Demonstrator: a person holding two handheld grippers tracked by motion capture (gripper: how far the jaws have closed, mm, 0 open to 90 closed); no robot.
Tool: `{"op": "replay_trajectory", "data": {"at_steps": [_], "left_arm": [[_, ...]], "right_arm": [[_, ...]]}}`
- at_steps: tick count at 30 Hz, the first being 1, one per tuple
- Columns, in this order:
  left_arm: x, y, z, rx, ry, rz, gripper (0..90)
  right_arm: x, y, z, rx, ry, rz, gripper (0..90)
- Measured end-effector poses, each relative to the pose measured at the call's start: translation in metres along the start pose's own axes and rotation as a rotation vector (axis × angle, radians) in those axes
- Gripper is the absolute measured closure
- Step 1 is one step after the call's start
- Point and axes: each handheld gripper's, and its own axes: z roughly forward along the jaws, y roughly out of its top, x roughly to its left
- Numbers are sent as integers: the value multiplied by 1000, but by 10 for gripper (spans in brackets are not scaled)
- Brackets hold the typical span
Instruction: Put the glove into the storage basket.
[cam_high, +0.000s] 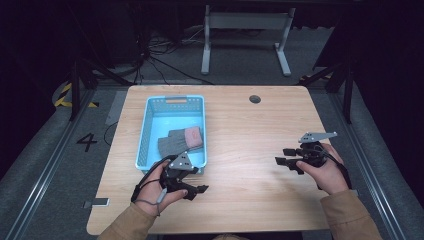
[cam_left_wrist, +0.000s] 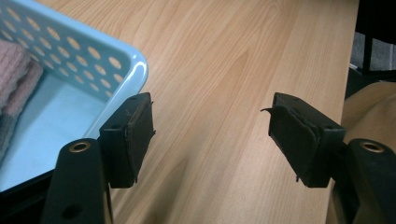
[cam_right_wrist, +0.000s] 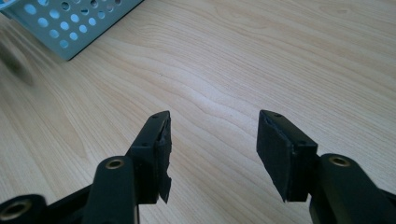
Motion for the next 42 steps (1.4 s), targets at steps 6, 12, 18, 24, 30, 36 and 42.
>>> {"op": "replay_trajectory", "data": {"at_steps": [6, 12, 18, 24, 30, 36, 42], "left_arm": [[0, -17, 9, -1, -1, 8, 315], [-1, -28, 19, 1, 16, 21, 316], [-2, -38, 31, 46, 17, 19, 312], [-4, -43, 40, 80, 53, 38, 305], [-5, -43, 41, 91, 48, 30, 296], [-5, -43, 39, 73, 46, 33, 296], [-6, -41, 35, 46, 52, 28, 298]], "right_arm": [[-1, -1, 2, 4, 0, 3, 458], [-3, -3, 3, 11, -2, 6, 458], [-6, -5, 7, 28, 3, 7, 450], [-7, -9, 15, 46, 1, 10, 447], [-10, -16, 25, 78, 0, 10, 442], [-11, -19, 31, 96, -3, 5, 446], [-10, -18, 30, 214, -12, -130, 760]]}}
